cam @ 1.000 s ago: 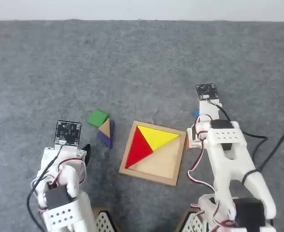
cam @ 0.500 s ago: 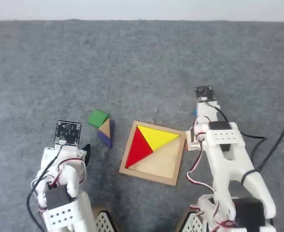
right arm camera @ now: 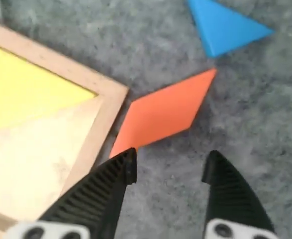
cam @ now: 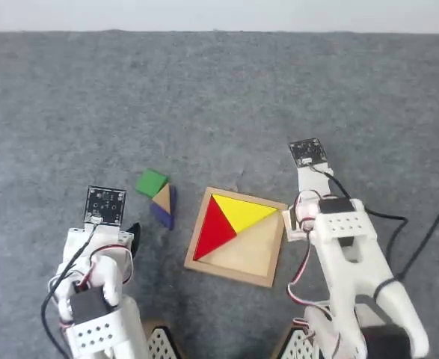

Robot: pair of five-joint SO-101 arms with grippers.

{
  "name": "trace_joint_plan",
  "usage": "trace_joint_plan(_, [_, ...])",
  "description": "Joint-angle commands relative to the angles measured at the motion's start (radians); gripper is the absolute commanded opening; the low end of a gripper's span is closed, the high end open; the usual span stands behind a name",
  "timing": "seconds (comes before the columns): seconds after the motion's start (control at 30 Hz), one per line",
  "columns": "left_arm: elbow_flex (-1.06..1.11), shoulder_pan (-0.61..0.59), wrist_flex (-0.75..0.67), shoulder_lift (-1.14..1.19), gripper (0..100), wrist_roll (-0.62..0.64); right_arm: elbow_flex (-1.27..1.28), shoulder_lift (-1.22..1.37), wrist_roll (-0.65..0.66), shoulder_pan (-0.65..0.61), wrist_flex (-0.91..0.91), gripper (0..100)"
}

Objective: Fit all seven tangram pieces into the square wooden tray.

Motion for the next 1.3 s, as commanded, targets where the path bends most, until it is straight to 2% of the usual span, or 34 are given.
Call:
trace_joint_plan(0.0, [-0.007, 0.002, -0.003, 0.005, 28, -0.011, 0.000, -0.085, 0.051, 0.007, 0.008, 21.6])
trace_joint_plan(0.4, [-0.007, 0.002, -0.003, 0.005, 28, -0.011, 0.011, -0.077, 0.055, 0.015, -0.024, 21.4])
trace_joint_plan(0.5, [-0.007, 0.002, -0.003, 0.005, 28, -0.011, -0.034, -0.010, 0.015, 0.015, -0.036, 21.5])
trace_joint_plan(0.87, [-0.007, 0.002, -0.003, 0.005, 28, -0.011, -0.255, 0.349, 0.005, 0.008, -0.097, 21.3])
trace_joint_plan(1.27, [-0.007, 0.002, -0.003, 0.005, 28, -0.011, -0.356, 0.401, -0.012, 0.013, -0.087, 21.3])
